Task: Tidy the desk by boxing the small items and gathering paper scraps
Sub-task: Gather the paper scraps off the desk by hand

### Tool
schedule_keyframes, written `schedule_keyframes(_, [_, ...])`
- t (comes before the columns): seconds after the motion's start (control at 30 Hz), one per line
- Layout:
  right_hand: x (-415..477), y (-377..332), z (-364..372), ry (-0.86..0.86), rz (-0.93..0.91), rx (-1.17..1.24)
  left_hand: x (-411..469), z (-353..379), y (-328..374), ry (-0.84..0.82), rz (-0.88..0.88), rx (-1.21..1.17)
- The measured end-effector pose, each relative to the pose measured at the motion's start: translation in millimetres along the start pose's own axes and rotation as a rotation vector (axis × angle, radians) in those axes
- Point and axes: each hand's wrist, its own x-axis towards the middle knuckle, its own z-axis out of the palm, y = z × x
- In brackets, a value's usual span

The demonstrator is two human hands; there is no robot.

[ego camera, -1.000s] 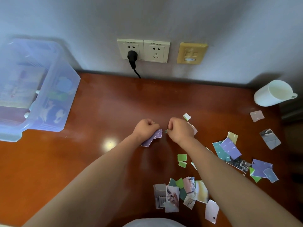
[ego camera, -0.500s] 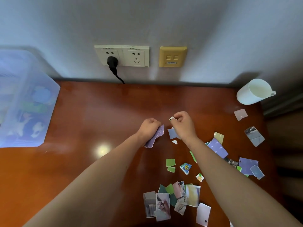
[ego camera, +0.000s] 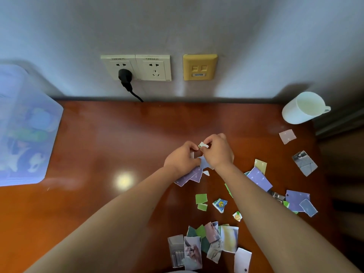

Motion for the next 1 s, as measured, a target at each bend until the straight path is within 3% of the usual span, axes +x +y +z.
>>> schedule_keyframes(0.13, [-1, 2, -1, -0.001, -0.05, 0.071, -1, 4, 2, 0.015, 0.025, 0.113])
schedule_keyframes(0.23, [-2, 8, -4, -0.006, -0.018, 0.285, 0, 7, 4, 0.024, 0.05, 0.163])
schedule_keyframes(0.4, [-8, 17, -15, 0.012, 0.246, 0.726, 1, 10, 9, 0.02, 0.203, 0.302])
schedule_keyframes(0.57, [-16, 18, -29, -0.078, 0.473, 0.942, 5, 6, 19, -0.042, 0.228, 0.454])
schedule_keyframes(0.67, [-20, 20, -28, -0.118, 0.475, 0.886, 9, 5, 23, -0.052, 0.207, 0.521])
schedule_keyframes(0.8, [-27, 25, -19, -0.081, 0.215, 0.521, 12, 8, 21, -0.037, 0.146, 0.509])
schedule_keyframes(1.0, [-41, 32, -12, -0.14, 0.104, 0.308, -1, 16, 11, 0.032, 0.102, 0.431])
